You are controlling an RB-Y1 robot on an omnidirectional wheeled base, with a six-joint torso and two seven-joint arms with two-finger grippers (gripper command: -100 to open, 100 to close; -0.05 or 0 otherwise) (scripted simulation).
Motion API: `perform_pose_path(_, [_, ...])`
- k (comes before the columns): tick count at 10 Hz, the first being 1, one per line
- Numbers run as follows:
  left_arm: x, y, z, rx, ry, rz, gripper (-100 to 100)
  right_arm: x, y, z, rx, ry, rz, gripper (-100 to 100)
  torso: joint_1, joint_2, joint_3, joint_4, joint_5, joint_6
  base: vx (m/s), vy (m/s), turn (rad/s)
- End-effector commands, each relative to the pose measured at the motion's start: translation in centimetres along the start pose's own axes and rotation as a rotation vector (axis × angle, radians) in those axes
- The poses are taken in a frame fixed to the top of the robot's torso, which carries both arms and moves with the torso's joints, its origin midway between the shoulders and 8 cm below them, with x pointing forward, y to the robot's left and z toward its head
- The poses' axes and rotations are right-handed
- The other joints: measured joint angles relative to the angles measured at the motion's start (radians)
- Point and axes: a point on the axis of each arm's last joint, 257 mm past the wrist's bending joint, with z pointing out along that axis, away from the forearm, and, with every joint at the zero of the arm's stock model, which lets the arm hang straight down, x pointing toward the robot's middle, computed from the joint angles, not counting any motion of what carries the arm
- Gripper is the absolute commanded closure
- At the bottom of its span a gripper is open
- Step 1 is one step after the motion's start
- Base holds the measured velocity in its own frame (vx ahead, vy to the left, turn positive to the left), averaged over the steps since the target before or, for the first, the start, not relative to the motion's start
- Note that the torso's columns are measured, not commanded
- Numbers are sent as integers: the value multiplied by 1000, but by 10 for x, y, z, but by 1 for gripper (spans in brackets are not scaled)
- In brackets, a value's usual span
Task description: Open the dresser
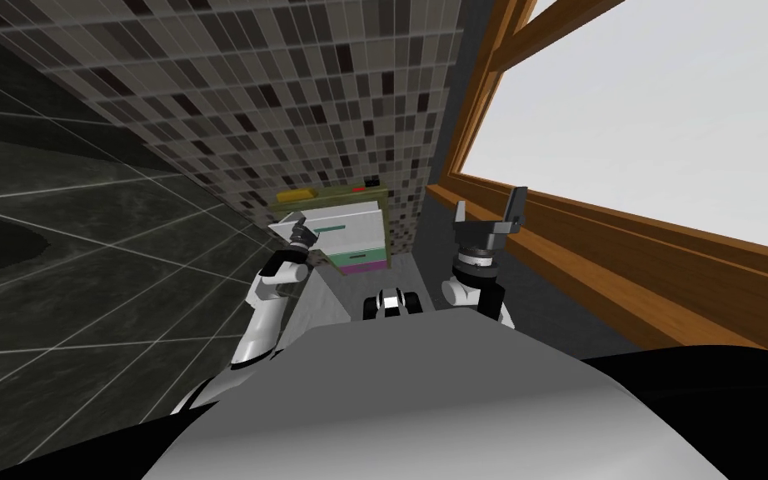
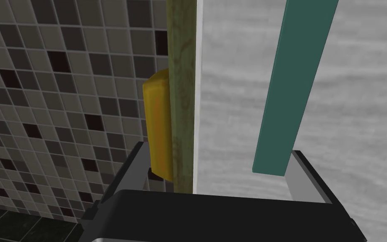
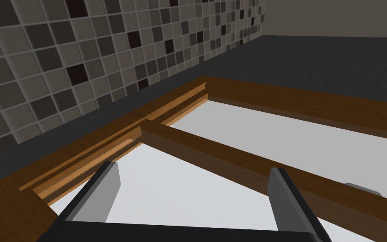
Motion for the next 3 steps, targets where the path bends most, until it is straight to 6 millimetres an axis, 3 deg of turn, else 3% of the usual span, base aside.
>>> perform_pose_path(1, [0,1,0,-1,0,0,0,0,0,0,0,0,0,0,0,-1,0,0,0,0,0,0,0])
perform_pose_path(3, [0,1,0,-3,0,0,0,0,0,0,0,0,0,0,0,-1,-1,-1,0,0,0,0,0])
